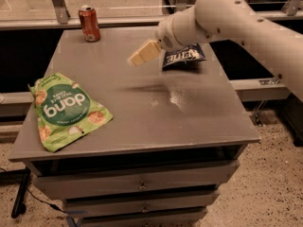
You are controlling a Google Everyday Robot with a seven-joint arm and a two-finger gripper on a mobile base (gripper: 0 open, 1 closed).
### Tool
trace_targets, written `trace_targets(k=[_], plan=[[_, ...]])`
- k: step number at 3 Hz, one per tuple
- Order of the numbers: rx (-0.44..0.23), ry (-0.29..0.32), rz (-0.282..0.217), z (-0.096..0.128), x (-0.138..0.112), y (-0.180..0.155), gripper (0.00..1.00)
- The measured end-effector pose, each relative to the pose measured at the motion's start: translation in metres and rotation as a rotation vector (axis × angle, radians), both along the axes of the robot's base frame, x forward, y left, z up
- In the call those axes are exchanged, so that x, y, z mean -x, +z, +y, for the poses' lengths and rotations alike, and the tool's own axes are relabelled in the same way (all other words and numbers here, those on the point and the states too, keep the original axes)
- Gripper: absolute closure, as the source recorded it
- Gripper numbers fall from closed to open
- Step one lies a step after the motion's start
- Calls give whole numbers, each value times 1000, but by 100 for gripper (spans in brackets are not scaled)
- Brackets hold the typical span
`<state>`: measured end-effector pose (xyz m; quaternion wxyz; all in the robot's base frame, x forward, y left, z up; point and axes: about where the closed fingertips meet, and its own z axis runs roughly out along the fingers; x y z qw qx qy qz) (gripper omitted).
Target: Knock coke can over
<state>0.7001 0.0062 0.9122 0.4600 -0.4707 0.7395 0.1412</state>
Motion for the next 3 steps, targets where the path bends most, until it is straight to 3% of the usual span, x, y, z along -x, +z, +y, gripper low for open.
trace_targets(k=[2,3], plan=[[-201,-60,-111,93,-96,3,0],[-201,-60,-110,93,-96,3,0]])
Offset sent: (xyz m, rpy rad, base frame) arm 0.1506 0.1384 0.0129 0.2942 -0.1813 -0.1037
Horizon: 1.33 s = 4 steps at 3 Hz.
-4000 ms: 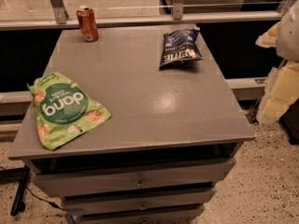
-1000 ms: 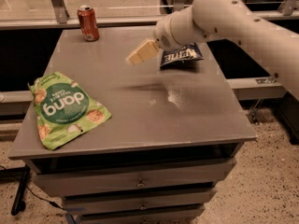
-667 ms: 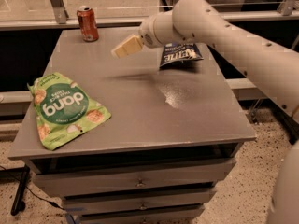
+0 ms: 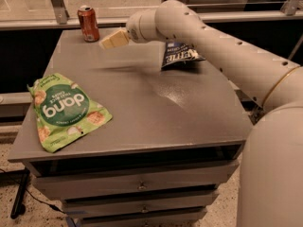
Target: Knock coke can over
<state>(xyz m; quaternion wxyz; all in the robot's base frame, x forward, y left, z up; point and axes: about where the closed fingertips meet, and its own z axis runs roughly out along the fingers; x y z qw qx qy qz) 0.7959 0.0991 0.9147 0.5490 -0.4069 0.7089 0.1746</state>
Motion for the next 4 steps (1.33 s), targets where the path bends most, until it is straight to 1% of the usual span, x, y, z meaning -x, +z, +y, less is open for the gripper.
trace_targets(k=[1,2,3,4], plan=[[-19,-23,-11,-1,-2,2,0],[-82,-60,-31,17,-20,-3,0],[-157,-84,-47,38,-46,-7,0],[-212,-70,-60,61,-71,-9,0]])
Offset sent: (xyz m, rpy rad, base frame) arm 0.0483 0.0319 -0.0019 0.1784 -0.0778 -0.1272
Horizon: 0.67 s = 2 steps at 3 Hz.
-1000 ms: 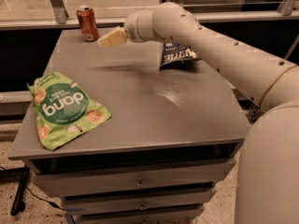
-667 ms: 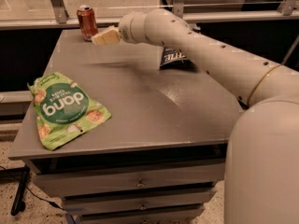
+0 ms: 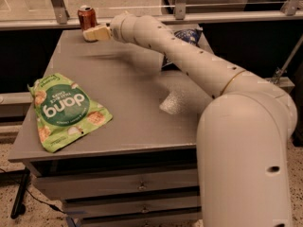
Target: Knock coke can over
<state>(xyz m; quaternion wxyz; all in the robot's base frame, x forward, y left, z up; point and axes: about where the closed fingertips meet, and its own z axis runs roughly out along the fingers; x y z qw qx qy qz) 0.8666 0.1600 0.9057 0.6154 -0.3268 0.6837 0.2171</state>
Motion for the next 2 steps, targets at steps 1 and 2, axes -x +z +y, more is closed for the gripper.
trace_targets(k=[1,2], plan=[[-42,33,-15,25,-24,0,0],[-69,71,-27,47,-44,0,0]])
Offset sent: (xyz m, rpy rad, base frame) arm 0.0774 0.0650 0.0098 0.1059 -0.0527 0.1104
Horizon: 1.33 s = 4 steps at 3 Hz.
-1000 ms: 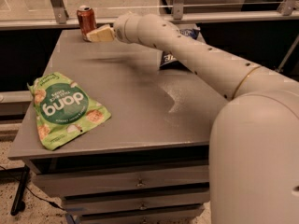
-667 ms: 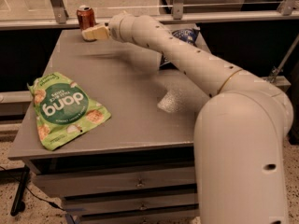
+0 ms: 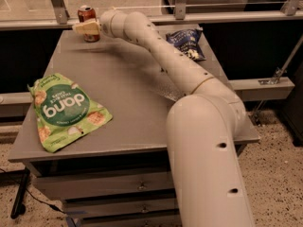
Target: Knock coke can over
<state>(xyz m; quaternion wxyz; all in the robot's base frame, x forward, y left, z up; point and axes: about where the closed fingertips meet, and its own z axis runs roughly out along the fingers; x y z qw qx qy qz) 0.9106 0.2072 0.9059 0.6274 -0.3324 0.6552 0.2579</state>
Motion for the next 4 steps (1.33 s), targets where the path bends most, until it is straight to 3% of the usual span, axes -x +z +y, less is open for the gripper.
trace_targets(k=[1,2,4], plan=[[-10,29,-5,16,-13,0,14],[-9,38,2,22,-20,-2,38],[22,19,21,2,-12,3,83]])
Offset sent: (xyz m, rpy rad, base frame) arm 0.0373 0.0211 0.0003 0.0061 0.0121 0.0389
